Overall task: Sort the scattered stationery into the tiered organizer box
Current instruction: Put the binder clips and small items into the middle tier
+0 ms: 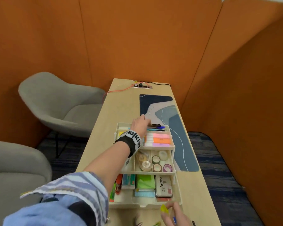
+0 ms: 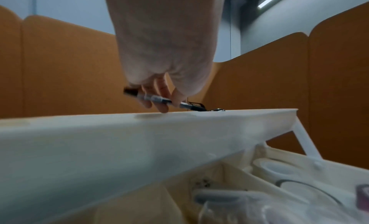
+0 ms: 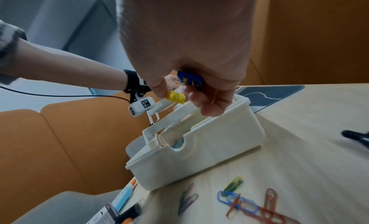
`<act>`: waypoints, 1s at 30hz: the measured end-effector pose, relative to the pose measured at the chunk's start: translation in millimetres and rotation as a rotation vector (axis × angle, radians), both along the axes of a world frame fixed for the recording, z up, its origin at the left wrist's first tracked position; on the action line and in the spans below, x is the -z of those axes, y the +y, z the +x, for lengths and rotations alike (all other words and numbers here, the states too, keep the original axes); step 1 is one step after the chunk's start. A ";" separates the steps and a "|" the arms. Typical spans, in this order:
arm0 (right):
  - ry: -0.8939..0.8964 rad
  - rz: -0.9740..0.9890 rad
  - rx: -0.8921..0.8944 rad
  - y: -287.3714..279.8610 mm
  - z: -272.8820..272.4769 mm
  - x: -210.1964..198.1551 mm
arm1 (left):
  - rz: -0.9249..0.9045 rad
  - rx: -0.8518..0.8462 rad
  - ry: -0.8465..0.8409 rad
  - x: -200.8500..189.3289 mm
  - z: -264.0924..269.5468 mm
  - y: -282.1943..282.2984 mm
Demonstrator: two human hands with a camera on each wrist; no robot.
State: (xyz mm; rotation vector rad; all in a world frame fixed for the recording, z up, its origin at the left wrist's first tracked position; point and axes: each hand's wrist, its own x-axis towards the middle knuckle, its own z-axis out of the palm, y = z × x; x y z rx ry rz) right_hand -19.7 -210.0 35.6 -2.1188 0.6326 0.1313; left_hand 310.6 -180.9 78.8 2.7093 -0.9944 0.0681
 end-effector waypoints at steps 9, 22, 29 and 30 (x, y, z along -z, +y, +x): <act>-0.289 -0.128 -0.098 -34.0 124.3 -66.4 | -0.289 -0.085 0.019 -1.6 -5.9 51.0; -0.025 -0.541 -0.390 15.8 335.4 -62.9 | -0.355 -0.308 0.014 9.5 -16.9 181.1; -0.049 -0.450 -0.240 3.0 331.6 -66.0 | -0.253 -0.175 0.018 10.4 -0.5 140.8; -0.062 -0.403 -0.228 -2.6 329.4 -70.3 | -0.213 -0.152 0.017 9.5 0.7 133.9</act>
